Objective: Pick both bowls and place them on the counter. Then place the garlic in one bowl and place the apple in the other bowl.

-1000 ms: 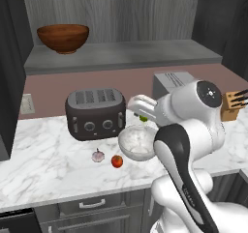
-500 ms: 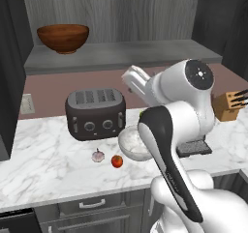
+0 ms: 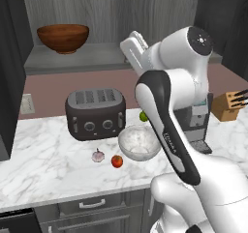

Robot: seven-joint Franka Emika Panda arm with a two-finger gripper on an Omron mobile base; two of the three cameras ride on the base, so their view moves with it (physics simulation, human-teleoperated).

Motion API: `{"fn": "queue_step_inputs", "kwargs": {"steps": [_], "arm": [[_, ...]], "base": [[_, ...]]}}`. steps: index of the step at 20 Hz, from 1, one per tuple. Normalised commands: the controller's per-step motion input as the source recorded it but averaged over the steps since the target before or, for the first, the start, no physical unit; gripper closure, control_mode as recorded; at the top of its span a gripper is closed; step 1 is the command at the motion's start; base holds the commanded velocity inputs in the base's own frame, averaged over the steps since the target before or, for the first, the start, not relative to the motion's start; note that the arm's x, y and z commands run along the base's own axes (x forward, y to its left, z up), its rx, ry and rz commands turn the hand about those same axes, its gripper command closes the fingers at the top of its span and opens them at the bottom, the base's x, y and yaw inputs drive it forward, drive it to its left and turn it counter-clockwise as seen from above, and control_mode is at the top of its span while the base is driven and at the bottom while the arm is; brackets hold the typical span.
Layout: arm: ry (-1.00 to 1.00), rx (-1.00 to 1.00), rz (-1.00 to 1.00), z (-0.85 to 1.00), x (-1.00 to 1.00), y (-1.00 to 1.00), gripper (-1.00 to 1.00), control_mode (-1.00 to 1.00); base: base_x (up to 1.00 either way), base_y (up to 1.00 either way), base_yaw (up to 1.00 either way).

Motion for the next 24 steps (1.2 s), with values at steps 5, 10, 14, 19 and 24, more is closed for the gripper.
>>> {"fn": "queue_step_inputs", "kwargs": {"steps": [5,10,14,19,24], "arm": [[0.00,0.22,0.00,0.41,0.43,0.11,-1.00,-1.00],[0.00,0.05,0.00,0.10,0.41,0.22,-1.00,-1.00],[0.02,0.04,0.03,0.00,0.29,0.00,-1.00,-1.00],[0.00,0.08,0.18,0.01,0.41,-0.03,-1.00,-1.00],[0.00,0.03,0.13,0.00,0.42,0.12,-1.00,-1.00]], "base": [[0.00,0.00,0.00],[0.00,0.00,0.00],[0.00,0.00,0.00],[0.00,0.00,0.00],[0.00,0.00,0.00]]}}
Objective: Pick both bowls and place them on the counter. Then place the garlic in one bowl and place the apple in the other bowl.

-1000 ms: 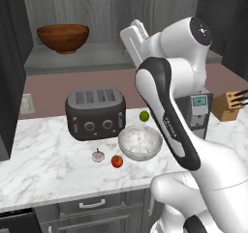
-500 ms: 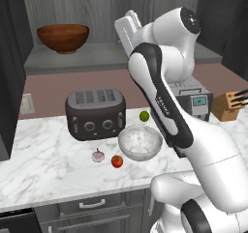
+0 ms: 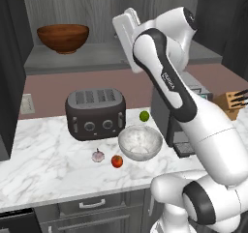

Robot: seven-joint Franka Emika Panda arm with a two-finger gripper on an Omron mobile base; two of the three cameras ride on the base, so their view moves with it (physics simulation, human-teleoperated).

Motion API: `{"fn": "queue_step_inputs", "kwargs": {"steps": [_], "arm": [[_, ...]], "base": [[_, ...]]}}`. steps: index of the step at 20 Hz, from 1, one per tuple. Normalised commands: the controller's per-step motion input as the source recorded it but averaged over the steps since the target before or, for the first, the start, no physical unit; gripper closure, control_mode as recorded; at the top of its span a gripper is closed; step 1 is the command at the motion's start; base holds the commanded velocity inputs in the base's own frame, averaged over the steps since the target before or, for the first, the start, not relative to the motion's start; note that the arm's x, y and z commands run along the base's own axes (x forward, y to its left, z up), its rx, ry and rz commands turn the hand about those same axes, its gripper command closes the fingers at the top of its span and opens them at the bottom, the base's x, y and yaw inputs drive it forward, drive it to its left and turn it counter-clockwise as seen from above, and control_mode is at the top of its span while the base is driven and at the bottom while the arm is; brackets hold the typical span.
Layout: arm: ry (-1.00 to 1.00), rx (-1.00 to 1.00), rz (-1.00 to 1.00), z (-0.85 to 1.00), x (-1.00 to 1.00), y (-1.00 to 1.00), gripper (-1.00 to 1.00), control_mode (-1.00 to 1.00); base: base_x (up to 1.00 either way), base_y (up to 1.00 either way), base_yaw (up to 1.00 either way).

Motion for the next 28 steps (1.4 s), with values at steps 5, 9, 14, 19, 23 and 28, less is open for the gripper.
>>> {"fn": "queue_step_inputs", "kwargs": {"steps": [5,9,14,19,23,28], "arm": [[0.00,0.00,0.01,0.00,0.28,0.33,-1.00,-1.00],[0.00,0.00,0.00,0.00,0.24,0.31,-1.00,-1.00],[0.00,0.00,0.00,0.10,0.32,0.13,-1.00,-1.00],[0.00,0.00,-0.01,0.02,0.40,0.10,-1.00,-1.00],[0.00,0.00,-0.01,0.00,0.41,0.10,-1.00,-1.00],[0.00,0.00,-0.03,0.00,0.40,0.12,-1.00,-1.00]], "base": [[0.00,0.00,0.00],[0.00,0.00,0.00],[0.00,0.00,0.00],[0.00,0.00,0.00],[0.00,0.00,0.00],[0.00,0.00,0.00]]}}
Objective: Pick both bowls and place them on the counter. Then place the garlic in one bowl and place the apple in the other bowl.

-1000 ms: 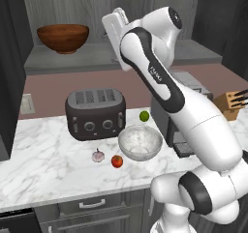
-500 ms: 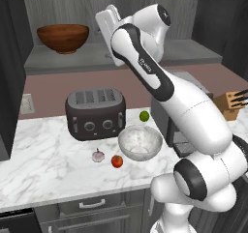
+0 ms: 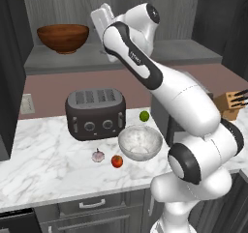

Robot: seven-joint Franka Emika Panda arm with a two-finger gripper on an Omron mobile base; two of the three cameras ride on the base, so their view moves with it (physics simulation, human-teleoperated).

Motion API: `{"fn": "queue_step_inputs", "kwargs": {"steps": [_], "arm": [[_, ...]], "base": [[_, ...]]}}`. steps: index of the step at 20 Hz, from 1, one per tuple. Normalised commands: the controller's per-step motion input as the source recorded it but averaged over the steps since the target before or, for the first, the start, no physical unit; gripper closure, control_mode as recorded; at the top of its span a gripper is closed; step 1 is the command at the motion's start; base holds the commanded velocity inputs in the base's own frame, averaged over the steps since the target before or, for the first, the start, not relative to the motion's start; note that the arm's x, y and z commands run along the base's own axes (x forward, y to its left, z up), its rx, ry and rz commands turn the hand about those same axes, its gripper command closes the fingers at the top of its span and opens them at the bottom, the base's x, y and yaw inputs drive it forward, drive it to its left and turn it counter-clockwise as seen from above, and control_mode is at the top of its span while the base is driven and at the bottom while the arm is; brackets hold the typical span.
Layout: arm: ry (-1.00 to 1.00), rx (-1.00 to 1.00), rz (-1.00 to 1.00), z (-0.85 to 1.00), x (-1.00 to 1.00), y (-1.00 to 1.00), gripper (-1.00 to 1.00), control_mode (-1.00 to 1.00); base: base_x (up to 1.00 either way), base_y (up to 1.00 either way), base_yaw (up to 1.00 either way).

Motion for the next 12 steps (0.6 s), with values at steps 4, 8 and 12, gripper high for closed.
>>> {"fn": "queue_step_inputs", "kwargs": {"steps": [4,8,12], "arm": [[0.00,0.00,-0.03,0.00,0.40,0.14,-1.00,-1.00],[0.00,0.00,-0.03,0.00,0.40,0.17,-1.00,-1.00],[0.00,0.00,-0.03,0.00,0.38,0.16,-1.00,-1.00]], "base": [[0.00,0.00,0.00],[0.00,0.00,0.00],[0.00,0.00,0.00]]}}
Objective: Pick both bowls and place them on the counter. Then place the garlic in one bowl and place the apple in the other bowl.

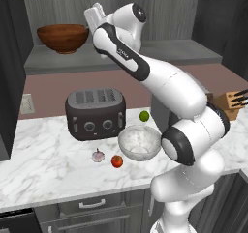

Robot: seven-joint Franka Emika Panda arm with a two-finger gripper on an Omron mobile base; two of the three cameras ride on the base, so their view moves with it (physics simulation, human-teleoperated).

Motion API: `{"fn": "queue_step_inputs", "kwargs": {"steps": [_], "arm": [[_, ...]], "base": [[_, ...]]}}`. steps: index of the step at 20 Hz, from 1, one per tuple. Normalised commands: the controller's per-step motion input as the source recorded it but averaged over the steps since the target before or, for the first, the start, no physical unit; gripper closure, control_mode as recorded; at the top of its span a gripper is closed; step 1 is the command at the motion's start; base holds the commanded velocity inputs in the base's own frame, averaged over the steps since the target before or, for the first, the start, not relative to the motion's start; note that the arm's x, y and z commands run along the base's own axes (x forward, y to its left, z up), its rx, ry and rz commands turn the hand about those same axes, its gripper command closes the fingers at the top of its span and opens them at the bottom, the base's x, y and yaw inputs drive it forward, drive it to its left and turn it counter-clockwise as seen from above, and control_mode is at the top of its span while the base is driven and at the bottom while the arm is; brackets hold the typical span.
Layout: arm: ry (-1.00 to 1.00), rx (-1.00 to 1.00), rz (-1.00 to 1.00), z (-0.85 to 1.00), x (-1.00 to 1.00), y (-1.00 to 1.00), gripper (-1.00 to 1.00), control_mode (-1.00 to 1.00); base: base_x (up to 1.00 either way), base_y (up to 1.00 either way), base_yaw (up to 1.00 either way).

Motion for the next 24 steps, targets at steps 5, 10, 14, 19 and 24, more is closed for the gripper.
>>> {"fn": "queue_step_inputs", "kwargs": {"steps": [5,10,14,19,24], "arm": [[0.01,0.00,-0.03,0.00,0.32,0.14,-1.00,-1.00],[0.02,0.00,-0.03,0.00,0.25,0.16,-1.00,-1.00],[0.04,0.00,-0.01,0.00,0.20,0.07,-1.00,-1.00],[0.05,0.00,0.00,-0.05,0.08,0.14,-1.00,-1.00],[0.06,0.00,0.00,-0.19,0.02,0.05,-1.00,-1.00]], "base": [[0.00,0.00,0.00],[0.00,0.00,0.00],[0.00,0.00,0.00],[0.00,0.00,0.00],[0.00,0.00,0.00]]}}
